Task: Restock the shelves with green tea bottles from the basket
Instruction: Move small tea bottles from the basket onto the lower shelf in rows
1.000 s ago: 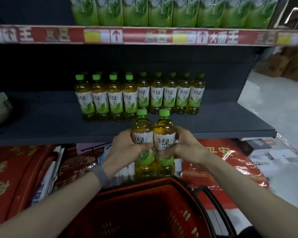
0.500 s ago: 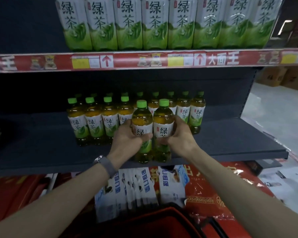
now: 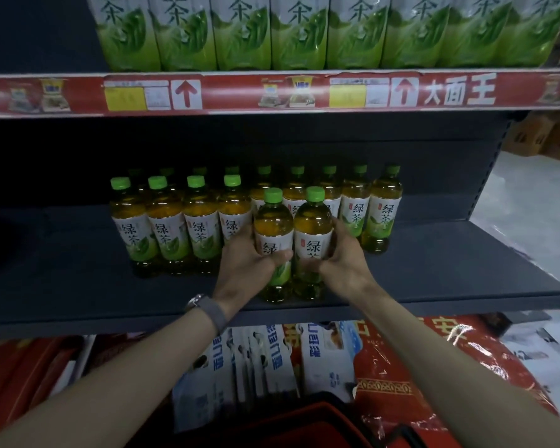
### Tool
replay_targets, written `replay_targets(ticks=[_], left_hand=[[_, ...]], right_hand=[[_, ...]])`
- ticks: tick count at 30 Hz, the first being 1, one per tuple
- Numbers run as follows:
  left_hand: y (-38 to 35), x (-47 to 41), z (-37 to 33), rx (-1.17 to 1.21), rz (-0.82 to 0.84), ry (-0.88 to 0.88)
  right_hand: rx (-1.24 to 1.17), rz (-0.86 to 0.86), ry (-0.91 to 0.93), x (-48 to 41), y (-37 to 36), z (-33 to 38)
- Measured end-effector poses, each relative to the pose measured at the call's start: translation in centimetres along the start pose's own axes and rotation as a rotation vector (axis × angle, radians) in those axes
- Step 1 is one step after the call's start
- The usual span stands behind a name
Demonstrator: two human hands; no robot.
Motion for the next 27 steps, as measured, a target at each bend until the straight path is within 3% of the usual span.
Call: replay_targets(ticks=[7,13,24,27], left_hand=[[-0.7,1.2,1.2,0.038,0.028,0.058],[-0.6,3.2,3.6,-0.3,0.049,0.213],[-2.0,2.9,5.7,-0.408,-0.056,0.296],[-2.2,2.1,5.9,-0.536,-0.071,0.316]], right_hand=[[0.037,0.015,0.003,0.9,-0.4,-0.2],[0.239,-0.084,-0.038,3.5,0.2,-3.0],[0.294,-0.119,-0.07,2.6,0.1,-5.3],[0.327,-0.127,-0.087,1.5,0.0,-5.8]])
Point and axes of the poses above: each hand's wrist, its own x-axis away from the middle knuckle, its own y-axis out of the back of the hand, z = x × y, the point moved 4 cm from there along -x, towards the middle knuckle, and after that the axes turned 10 degrees about -x, right-handed, at the moved point
